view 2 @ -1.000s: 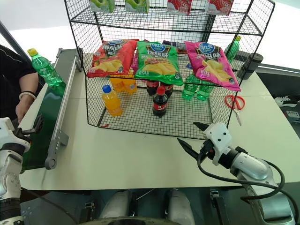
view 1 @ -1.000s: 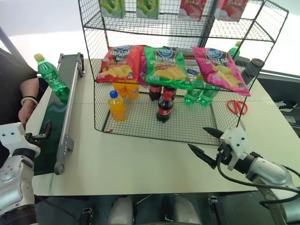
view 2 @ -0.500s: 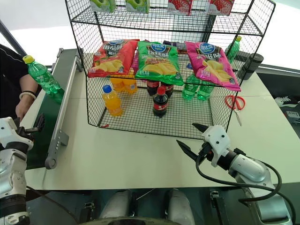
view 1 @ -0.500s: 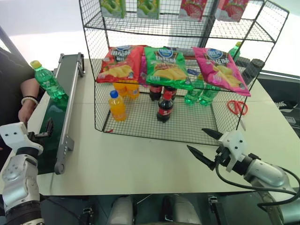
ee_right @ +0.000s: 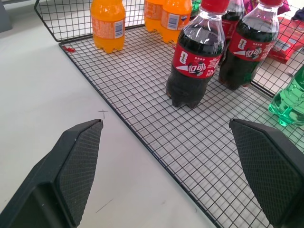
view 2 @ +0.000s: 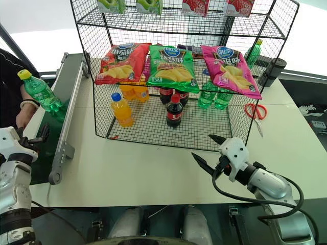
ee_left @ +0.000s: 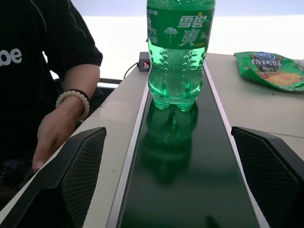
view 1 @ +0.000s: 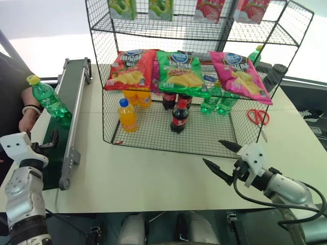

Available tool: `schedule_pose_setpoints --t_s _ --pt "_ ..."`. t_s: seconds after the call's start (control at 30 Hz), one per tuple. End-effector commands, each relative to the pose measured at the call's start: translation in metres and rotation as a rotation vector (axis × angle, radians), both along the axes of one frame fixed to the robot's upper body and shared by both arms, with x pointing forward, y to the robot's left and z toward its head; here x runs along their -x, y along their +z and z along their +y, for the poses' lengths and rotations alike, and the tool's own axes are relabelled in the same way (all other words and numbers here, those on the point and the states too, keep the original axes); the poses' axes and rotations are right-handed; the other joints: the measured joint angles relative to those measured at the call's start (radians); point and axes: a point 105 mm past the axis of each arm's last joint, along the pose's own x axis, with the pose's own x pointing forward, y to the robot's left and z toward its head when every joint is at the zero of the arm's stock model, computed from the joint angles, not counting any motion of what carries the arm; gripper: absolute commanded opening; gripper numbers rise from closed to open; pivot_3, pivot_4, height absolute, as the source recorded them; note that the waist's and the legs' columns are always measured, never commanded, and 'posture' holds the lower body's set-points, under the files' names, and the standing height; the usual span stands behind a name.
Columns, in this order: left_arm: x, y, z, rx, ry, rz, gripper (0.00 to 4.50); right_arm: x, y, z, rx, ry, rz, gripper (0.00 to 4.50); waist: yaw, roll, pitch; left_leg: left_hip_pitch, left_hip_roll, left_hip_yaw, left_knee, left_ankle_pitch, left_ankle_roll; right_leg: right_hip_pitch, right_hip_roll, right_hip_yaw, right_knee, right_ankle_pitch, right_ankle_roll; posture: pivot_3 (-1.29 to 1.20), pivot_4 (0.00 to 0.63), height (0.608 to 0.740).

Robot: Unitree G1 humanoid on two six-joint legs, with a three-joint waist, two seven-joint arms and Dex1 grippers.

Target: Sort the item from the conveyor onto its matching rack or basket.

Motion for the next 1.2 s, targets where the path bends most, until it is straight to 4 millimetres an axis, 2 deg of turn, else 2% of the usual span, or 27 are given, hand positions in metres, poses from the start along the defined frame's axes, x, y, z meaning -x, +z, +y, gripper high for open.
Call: schedule_pose_setpoints --t_s 0.03,0.4,0.7,1.0,1.2 --pt "0.001 0.016 0.004 -0.052 0.004 -0.031 4.5 0.0 0.009 0.004 -0.009 0.012 -0.027 4.44 0.0 0.0 0.0 0.0 0.0 0.0 0.0 0.0 0.0 0.0 0.0 0.0 0.0 0.0 0.0 0.0 0.15 0.733" --pt "0.009 0.018 0.007 -0.063 0.026 -0.041 4.5 -0.003 0.015 0.011 -0.021 0.031 -0.024 4.44 0.0 0.0 0.0 0.0 0.0 0.0 0.0 0.0 0.0 0.0 0.0 0.0 0.0 0.0 0.0 0.0 0.15 0.733" --pt "0.006 0.019 -0.002 -0.064 -0.018 -0.046 4.5 -0.005 0.018 0.014 -0.023 0.043 -0.027 4.44 0.001 0.0 0.0 0.0 0.0 0.0 0.0 0.0 0.0 0.0 0.0 0.0 0.0 0.0 0.0 0.0 0.15 0.733" --pt "0.004 0.019 0.0 -0.069 -0.017 -0.042 4.5 -0.002 0.017 0.015 -0.027 0.041 -0.023 4.44 0.0 0.0 0.0 0.0 0.0 0.0 0.0 0.0 0.0 0.0 0.0 0.0 0.0 0.0 0.0 0.0 0.15 0.733" --pt "0.003 0.012 0.002 -0.078 -0.009 0.0 4.5 -0.002 0.015 0.016 -0.029 0.042 -0.022 4.44 0.0 0.0 0.0 0.0 0.0 0.0 0.0 0.0 0.0 0.0 0.0 0.0 0.0 0.0 0.0 0.0 0.15 0.733"
